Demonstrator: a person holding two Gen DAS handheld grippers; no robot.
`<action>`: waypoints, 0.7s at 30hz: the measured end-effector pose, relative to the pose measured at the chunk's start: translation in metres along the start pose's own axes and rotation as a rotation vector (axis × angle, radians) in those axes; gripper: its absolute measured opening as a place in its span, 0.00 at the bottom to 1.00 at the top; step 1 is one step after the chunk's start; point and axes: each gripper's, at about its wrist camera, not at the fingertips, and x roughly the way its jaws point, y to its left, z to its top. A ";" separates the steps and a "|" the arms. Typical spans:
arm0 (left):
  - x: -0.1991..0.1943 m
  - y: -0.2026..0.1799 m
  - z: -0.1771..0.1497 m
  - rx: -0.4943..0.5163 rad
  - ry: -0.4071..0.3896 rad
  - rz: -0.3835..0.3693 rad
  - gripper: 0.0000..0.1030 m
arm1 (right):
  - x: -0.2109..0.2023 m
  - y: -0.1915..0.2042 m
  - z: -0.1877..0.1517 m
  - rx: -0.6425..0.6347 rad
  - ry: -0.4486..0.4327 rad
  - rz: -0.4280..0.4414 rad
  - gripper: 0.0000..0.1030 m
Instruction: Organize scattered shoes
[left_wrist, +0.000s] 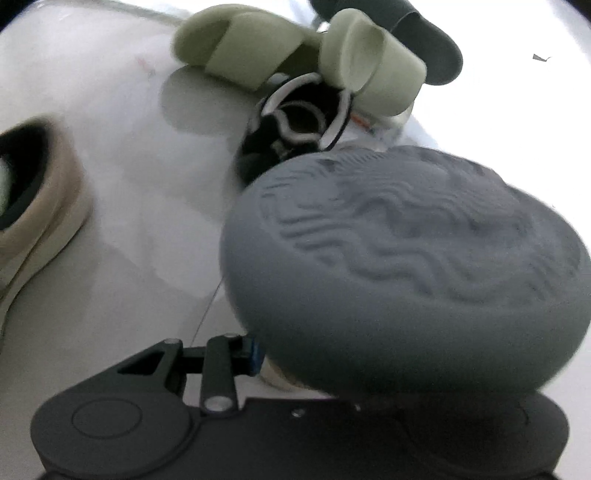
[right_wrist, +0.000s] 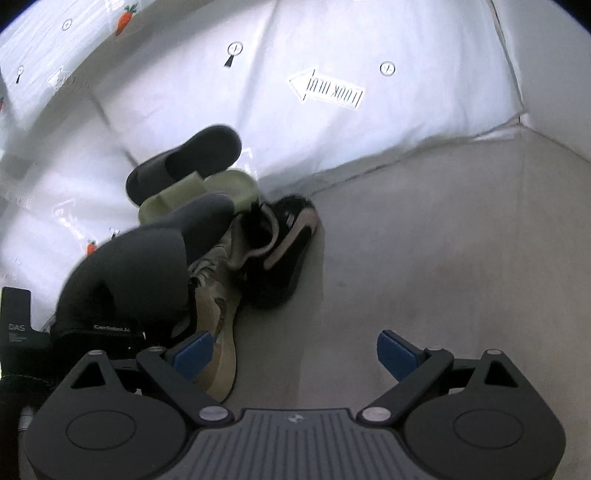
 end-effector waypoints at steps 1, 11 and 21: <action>-0.005 0.000 -0.004 0.022 0.003 0.000 0.36 | -0.002 0.000 -0.003 0.002 0.006 0.002 0.93; -0.051 0.026 -0.057 0.215 0.022 0.024 0.33 | -0.008 0.028 -0.015 -0.075 0.027 0.100 0.93; -0.068 0.035 -0.041 0.300 -0.028 0.007 0.31 | 0.012 0.074 -0.009 -0.235 0.049 0.241 0.93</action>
